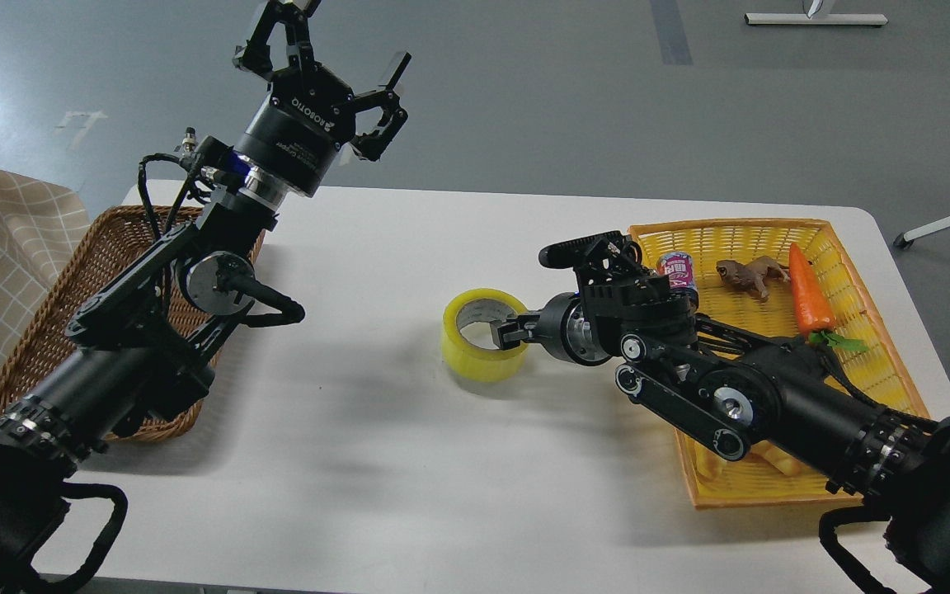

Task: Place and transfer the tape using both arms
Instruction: 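Hold the tape roll on the table with the right gripper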

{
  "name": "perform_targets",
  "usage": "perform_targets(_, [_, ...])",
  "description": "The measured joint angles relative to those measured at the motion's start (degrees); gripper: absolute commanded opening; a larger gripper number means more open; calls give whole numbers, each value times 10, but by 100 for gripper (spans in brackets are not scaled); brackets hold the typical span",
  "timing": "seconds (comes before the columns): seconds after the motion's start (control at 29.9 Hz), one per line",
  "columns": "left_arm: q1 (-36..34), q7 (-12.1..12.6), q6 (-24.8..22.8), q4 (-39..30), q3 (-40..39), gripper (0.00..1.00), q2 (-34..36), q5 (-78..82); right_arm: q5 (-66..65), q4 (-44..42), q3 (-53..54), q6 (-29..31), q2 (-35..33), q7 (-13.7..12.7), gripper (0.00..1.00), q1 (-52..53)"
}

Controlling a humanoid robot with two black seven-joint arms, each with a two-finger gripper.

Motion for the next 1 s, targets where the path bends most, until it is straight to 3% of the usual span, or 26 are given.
perform_targets(1.0, [0, 0, 0, 0, 0, 98, -1, -1, -28, -4, -7, 0, 0, 0, 3, 0])
